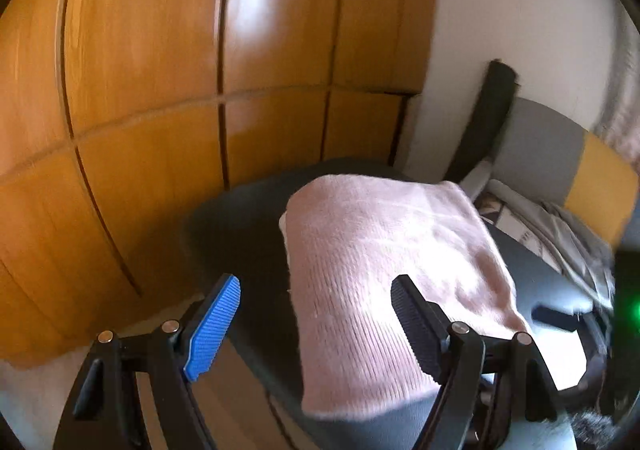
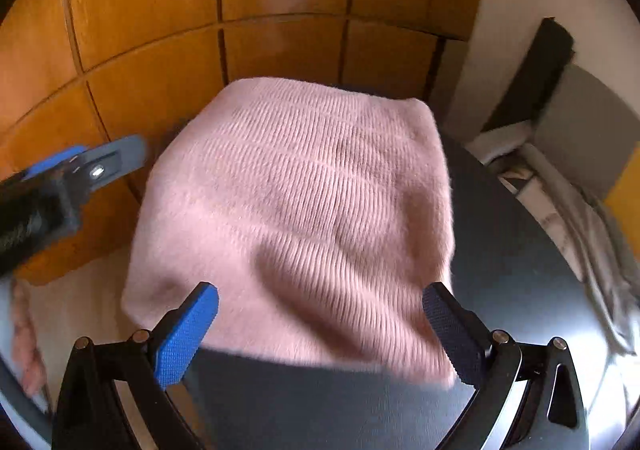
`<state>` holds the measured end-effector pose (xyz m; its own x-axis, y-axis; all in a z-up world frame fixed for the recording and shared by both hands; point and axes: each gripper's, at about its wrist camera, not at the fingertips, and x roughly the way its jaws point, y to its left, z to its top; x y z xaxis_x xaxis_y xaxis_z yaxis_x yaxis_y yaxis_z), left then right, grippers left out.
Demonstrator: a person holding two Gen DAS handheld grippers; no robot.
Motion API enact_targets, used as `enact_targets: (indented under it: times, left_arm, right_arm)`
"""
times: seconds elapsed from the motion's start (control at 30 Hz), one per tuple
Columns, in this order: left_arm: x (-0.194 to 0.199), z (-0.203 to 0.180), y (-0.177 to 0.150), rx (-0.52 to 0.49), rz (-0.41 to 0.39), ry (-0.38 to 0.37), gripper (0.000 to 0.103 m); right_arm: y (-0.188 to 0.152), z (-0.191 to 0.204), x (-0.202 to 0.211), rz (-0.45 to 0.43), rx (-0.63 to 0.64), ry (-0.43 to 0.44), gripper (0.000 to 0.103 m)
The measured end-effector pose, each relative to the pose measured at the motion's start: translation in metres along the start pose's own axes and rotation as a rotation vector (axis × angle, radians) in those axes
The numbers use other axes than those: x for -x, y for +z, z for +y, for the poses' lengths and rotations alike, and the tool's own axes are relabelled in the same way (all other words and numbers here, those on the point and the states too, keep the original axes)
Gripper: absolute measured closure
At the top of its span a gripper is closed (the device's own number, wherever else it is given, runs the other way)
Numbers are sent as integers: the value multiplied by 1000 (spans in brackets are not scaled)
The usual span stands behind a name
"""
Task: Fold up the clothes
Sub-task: 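Open both grippers and withdraw from the folded sweater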
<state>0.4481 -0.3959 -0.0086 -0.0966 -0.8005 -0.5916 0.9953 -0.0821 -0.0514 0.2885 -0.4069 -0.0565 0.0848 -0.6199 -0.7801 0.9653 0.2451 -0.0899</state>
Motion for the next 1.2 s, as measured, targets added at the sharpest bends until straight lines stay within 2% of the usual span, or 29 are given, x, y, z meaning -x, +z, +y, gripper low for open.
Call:
enact_targets:
  times: [0.07, 0.13, 0.2, 0.27, 0.37, 0.43, 0.5, 0.6, 0.77, 0.93, 1.2]
  left_arm:
    - [21, -3, -1, -63, -27, 31, 26]
    - [38, -3, 2, -113, -40, 59, 30]
    - [54, 4, 8, -118, -41, 8, 37]
    - [67, 11, 13, -86, -68, -2, 42]
    - [75, 19, 19, -31, -86, 21, 43]
    - [73, 24, 19, 10, -71, -43, 43]
    - [65, 24, 18, 24, -25, -89, 43]
    - [53, 22, 12, 26, 27, -108, 43]
    - [51, 14, 4, 1, 39, -41, 43]
    - [52, 17, 3, 33, 57, -59, 43]
    - [62, 9, -1, 7, 10, -28, 43]
  right_arm:
    - [-2, 11, 20, -35, 6, -43, 0]
    - [-6, 15, 30, -119, 18, -133, 0]
    - [-5, 19, 43, -182, 19, -191, 0]
    - [-4, 20, 61, -231, 9, -220, 0]
    - [0, 22, 79, -286, -10, -235, 0]
    - [4, 23, 80, -305, -15, -233, 0]
    - [-1, 27, 86, -318, -15, -240, 0]
    - [-10, 28, 94, -316, -29, -216, 0]
    - [-14, 29, 84, -285, -40, -187, 0]
    - [-15, 32, 74, -273, -47, -195, 0]
    - [-21, 30, 83, -275, -52, -175, 0]
